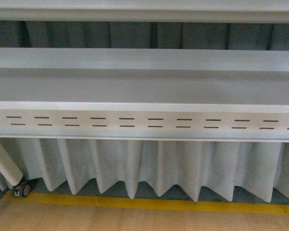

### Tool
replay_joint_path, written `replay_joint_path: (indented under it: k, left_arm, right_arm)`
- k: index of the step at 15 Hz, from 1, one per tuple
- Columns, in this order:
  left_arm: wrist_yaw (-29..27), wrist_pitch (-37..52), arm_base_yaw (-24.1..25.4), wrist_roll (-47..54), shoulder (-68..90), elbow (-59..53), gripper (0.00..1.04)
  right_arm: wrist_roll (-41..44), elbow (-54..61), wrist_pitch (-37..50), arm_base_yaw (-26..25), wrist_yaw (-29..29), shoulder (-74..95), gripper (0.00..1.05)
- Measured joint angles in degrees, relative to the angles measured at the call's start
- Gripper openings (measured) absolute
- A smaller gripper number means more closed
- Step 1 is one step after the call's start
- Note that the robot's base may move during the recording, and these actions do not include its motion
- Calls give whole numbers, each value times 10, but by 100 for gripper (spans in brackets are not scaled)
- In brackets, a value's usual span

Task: Wind up and store yellow beetle toy

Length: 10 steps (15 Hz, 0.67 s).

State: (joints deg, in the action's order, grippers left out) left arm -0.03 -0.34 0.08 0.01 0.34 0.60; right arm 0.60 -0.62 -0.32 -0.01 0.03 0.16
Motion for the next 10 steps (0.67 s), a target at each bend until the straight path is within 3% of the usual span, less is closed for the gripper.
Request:
replay_joint_path:
  k: [10]
  left_arm:
    - [0, 0, 0, 0, 0, 0, 98]
  right_arm:
    - [0, 0, 0, 0, 0, 0, 98]
